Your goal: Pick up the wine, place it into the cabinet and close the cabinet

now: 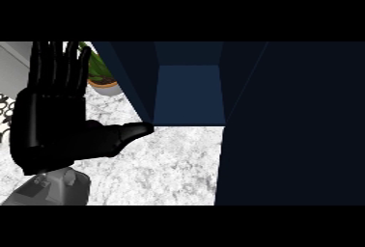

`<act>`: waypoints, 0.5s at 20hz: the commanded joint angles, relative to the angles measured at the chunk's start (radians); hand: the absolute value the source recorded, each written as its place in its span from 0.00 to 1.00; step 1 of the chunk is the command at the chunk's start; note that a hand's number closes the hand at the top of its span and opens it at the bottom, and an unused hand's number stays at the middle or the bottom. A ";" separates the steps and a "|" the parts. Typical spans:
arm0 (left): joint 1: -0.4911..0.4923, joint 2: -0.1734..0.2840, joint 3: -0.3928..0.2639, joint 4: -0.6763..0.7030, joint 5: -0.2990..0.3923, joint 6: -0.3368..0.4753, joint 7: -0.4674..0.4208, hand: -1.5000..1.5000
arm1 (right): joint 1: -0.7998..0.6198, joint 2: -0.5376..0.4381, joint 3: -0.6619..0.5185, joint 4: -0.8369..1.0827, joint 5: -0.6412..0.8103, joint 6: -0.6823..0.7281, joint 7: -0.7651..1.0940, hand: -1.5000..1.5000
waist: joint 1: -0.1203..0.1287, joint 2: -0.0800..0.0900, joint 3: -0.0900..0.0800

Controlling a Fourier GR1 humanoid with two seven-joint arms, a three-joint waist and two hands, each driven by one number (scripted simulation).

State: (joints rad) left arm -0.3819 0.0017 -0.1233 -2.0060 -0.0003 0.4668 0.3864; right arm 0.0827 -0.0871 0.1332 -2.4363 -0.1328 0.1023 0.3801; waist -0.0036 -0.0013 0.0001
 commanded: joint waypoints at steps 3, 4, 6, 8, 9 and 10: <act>-0.120 -0.002 -0.123 -0.001 -0.125 0.170 0.136 0.00 | -0.081 0.003 -0.012 -0.067 -0.032 -0.044 0.124 0.00 | -0.001 0.000 0.000; -0.157 -0.002 -0.012 0.033 -0.086 0.078 0.137 0.00 | -0.154 -0.001 0.000 -0.080 -0.009 -0.081 0.214 0.00 | 0.002 0.000 0.000; -0.138 0.008 -0.029 -0.052 -0.119 0.093 0.193 0.00 | -0.070 -0.022 -0.058 -0.107 -0.061 -0.034 0.154 0.00 | 0.001 -0.001 0.000; -0.092 -0.001 -0.055 -0.002 -0.092 0.121 0.105 0.00 | -0.161 -0.035 -0.098 -0.093 -0.105 -0.048 0.221 0.00 | 0.000 0.000 0.000; -0.086 -0.001 -0.031 -0.025 -0.119 0.097 0.128 0.00 | -0.094 0.029 0.040 -0.092 0.021 -0.064 0.161 0.00 | 0.001 0.000 0.000; -0.076 -0.001 -0.023 -0.017 -0.089 0.103 0.103 0.00 | -0.046 0.022 0.030 -0.101 0.020 -0.045 0.137 0.00 | -0.001 0.000 0.000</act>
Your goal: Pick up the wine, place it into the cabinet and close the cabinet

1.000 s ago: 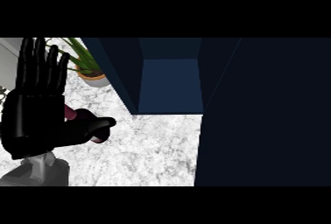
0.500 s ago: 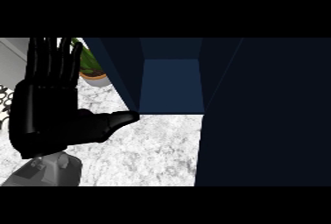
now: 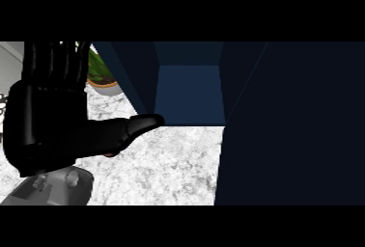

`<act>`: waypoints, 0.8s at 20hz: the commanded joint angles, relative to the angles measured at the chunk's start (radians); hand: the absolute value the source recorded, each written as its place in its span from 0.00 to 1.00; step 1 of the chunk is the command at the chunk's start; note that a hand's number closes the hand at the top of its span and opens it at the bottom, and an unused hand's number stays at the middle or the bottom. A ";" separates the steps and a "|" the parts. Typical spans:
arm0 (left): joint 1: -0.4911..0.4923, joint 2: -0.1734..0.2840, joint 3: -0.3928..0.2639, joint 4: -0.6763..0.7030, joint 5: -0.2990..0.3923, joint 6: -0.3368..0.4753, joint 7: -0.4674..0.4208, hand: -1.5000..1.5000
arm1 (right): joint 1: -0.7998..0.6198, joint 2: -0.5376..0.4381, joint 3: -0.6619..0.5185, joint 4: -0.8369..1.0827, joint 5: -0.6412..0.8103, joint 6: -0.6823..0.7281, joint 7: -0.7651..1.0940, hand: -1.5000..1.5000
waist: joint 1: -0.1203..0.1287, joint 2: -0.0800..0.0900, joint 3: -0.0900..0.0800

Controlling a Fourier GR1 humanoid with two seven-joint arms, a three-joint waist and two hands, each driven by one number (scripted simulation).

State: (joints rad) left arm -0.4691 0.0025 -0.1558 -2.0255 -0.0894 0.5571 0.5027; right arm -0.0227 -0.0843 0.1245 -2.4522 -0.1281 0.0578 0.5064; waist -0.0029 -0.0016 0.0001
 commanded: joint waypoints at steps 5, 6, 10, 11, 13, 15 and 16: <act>-0.002 -0.002 -0.068 -0.013 -0.106 0.139 0.079 0.00 | -0.031 -0.005 -0.024 -0.087 -0.041 -0.017 0.093 0.00 | 0.000 0.000 0.000; -0.011 0.004 0.017 -0.026 -0.090 0.089 0.118 0.00 | 0.053 -0.003 -0.041 -0.077 -0.056 0.026 0.000 0.00 | -0.001 0.000 0.001; 0.105 -0.002 -0.016 -0.099 -0.075 0.106 0.108 0.00 | 0.001 -0.012 -0.064 -0.082 -0.096 0.008 0.074 0.00 | 0.003 0.000 0.000; 0.068 0.003 0.051 -0.030 -0.014 0.077 0.077 0.00 | -0.044 0.006 0.001 -0.078 -0.007 -0.020 0.094 0.00 | 0.002 0.001 0.000; 0.117 0.024 0.073 -0.058 -0.019 0.069 0.045 0.00 | -0.036 -0.006 -0.059 -0.052 -0.062 0.004 0.055 0.00 | 0.003 0.001 0.000; 0.145 0.025 0.046 -0.073 -0.068 0.079 0.064 0.00 | -0.005 -0.015 -0.055 -0.138 -0.065 -0.002 0.123 0.00 | 0.001 0.000 0.000; 0.135 0.038 0.104 -0.012 0.009 0.039 -0.007 0.00 | -0.021 0.011 -0.026 -0.055 -0.031 0.005 0.053 0.00 | 0.001 0.002 0.000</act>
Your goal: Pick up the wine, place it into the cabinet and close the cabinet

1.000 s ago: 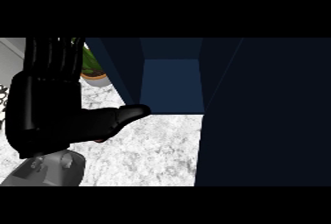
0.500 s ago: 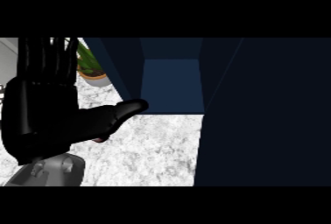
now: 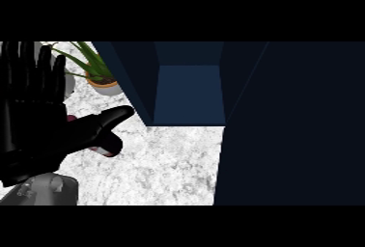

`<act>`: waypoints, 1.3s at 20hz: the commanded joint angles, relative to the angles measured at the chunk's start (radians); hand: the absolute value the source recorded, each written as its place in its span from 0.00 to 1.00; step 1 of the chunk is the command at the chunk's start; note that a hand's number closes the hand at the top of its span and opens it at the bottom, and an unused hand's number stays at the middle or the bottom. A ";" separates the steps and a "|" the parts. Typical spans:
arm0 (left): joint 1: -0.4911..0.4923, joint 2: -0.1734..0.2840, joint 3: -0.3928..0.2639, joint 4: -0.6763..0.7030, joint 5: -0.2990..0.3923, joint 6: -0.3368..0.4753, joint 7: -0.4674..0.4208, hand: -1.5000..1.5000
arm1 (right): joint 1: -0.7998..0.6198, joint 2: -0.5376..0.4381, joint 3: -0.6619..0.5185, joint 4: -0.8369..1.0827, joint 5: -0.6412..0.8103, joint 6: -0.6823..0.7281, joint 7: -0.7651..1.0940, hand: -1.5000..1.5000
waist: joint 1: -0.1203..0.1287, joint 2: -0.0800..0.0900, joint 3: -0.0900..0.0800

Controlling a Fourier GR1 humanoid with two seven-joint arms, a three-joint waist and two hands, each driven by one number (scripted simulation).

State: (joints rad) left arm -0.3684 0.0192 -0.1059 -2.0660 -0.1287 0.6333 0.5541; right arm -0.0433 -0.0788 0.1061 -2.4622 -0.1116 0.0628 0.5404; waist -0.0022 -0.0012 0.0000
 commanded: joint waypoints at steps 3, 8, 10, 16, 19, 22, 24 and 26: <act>0.178 0.014 0.024 -0.035 0.032 -0.042 -0.097 0.00 | 0.017 0.012 0.017 -0.136 -0.028 -0.027 0.085 0.00 | 0.000 -0.001 -0.001; 0.184 0.067 0.179 0.019 0.115 -0.077 -0.144 0.00 | -0.050 0.003 0.004 -0.097 -0.035 -0.030 0.097 0.00 | 0.003 0.000 -0.001; 0.222 0.078 0.236 0.019 0.170 -0.103 -0.181 0.00 | 0.034 0.024 0.049 -0.054 0.015 0.000 -0.011 0.00 | 0.002 0.001 0.000; 0.276 0.078 0.266 0.079 0.204 -0.140 -0.224 0.00 | -0.034 0.016 0.004 -0.040 -0.026 -0.008 0.034 0.00 | 0.003 0.001 0.000; 0.321 0.049 0.304 0.203 0.269 -0.192 -0.374 0.00 | -0.030 -0.001 -0.012 -0.147 -0.046 -0.027 0.122 0.00 | -0.004 0.001 -0.001; 0.311 0.037 0.303 0.272 0.274 -0.208 -0.406 0.00 | -0.076 -0.017 -0.044 -0.086 -0.102 -0.004 0.131 0.00 | -0.001 0.001 0.000; 0.281 0.054 0.304 0.291 0.267 -0.202 -0.369 0.00 | -0.050 0.052 0.110 -0.150 0.077 -0.078 0.152 0.00 | -0.003 0.000 -0.001; 0.385 0.022 0.341 0.357 0.353 -0.301 -0.514 0.00 | -0.057 0.039 0.081 -0.085 0.051 -0.048 0.102 0.00 | 0.001 0.001 -0.001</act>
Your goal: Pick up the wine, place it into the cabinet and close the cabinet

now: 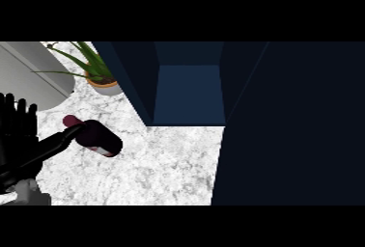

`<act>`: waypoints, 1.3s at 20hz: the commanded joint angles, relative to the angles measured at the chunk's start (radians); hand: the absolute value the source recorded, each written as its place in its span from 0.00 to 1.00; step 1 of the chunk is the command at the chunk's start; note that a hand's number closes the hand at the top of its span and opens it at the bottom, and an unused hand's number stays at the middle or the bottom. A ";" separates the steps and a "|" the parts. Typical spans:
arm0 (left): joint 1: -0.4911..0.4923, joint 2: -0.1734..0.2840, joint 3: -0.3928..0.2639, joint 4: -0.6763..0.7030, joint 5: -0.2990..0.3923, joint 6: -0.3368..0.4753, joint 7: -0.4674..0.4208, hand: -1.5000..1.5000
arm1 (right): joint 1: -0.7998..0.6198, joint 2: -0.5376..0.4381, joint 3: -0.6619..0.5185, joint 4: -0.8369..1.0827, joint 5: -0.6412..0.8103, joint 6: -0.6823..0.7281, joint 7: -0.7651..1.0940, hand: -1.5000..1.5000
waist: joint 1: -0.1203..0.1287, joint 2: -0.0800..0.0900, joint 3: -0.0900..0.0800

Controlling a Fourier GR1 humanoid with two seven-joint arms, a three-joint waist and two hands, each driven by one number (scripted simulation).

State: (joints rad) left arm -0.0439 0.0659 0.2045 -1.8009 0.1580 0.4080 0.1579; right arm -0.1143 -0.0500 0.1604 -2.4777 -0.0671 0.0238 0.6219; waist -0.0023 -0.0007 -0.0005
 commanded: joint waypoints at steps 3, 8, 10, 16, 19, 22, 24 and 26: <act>0.018 0.003 0.067 0.210 0.100 -0.125 -0.159 0.00 | 0.064 0.015 0.017 -0.078 -0.011 0.007 -0.023 0.00 | -0.002 0.001 0.000; -0.005 -0.039 0.052 0.324 0.089 -0.120 -0.245 0.00 | 0.009 -0.009 -0.059 -0.045 -0.068 0.025 -0.009 0.00 | 0.000 0.001 0.000; 0.012 0.007 0.084 0.340 0.104 -0.155 -0.240 0.00 | 0.057 0.008 0.002 -0.109 -0.031 0.009 0.040 0.00 | -0.001 0.000 0.000; 0.013 -0.030 0.073 0.485 0.125 -0.205 -0.354 0.00 | -0.094 0.017 -0.014 0.003 -0.007 -0.020 0.039 0.00 | 0.003 0.001 0.000; 0.043 -0.028 0.099 0.562 0.151 -0.275 -0.466 0.00 | 0.002 -0.015 -0.069 -0.081 -0.091 0.028 0.039 0.00 | 0.001 0.000 0.000; -0.034 -0.037 0.103 0.734 0.157 -0.299 -0.548 0.00 | 0.025 0.003 -0.029 -0.087 -0.057 0.021 0.023 0.00 | -0.004 0.001 0.000; -0.034 -0.040 0.112 0.851 0.170 -0.330 -0.639 0.00 | -0.073 0.031 0.004 0.017 0.010 -0.012 0.003 0.00 | -0.001 0.003 -0.001; -0.063 -0.010 0.119 0.867 0.190 -0.346 -0.634 0.00 | 0.041 0.023 0.025 -0.030 0.007 0.030 -0.037 0.00 | -0.001 0.001 0.000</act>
State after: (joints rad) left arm -0.0714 0.0317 0.2984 -1.0492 0.3187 0.1160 -0.4147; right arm -0.1186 -0.0338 0.1529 -2.4634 -0.0577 0.0414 0.5944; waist -0.0040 0.0006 -0.0006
